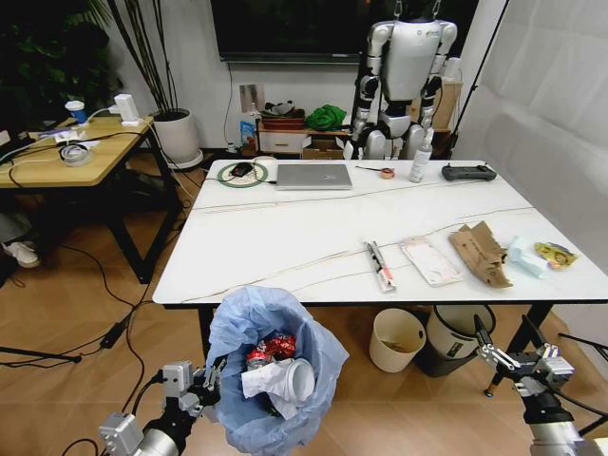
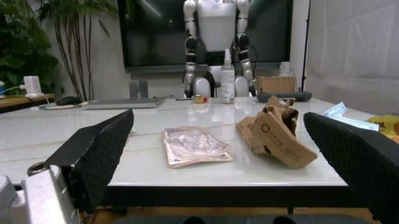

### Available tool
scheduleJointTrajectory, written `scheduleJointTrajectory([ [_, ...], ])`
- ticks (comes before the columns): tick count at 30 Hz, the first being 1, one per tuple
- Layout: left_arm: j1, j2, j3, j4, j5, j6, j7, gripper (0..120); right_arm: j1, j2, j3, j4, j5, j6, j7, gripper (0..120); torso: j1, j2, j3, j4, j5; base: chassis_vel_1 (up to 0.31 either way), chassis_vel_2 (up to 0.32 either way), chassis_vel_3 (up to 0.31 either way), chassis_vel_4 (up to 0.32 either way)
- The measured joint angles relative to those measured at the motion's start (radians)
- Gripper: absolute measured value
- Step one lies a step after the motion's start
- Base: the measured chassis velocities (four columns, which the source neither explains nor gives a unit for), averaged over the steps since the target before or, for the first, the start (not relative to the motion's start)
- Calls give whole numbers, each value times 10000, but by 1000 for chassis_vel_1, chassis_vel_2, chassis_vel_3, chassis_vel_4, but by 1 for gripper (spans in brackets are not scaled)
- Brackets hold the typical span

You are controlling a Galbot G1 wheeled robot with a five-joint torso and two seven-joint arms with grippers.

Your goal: Pick up the trash bin and place the trash from the table into it.

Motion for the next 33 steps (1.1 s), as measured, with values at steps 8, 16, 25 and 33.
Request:
scheduleJointTrajectory([
  [8,206,40,46,116,76,-18,16,0,-337,-783,-1143,1175,-1582,-192,2413,100,-1,0,0,4,-2,-6,-9,3,4],
  [16,511,244,-300,-44,46,-17,15,0,-367,-1768,-2318,1678,-2371,-998,3477,100,-1,1,0,-4,0,13,7,1,-1],
  [25,723,-58,-479,-150,279,40,24,0,1504,-4206,-4177,1022,-129,-2239,4114,100,0,0,0,-1,-1,0,0,0,0],
  [33,545,-423,-397,-206,510,221,-51,0,3218,-5189,-5714,170,1126,-3023,4661,100,0,0,1,1,1,0,0,0,0],
])
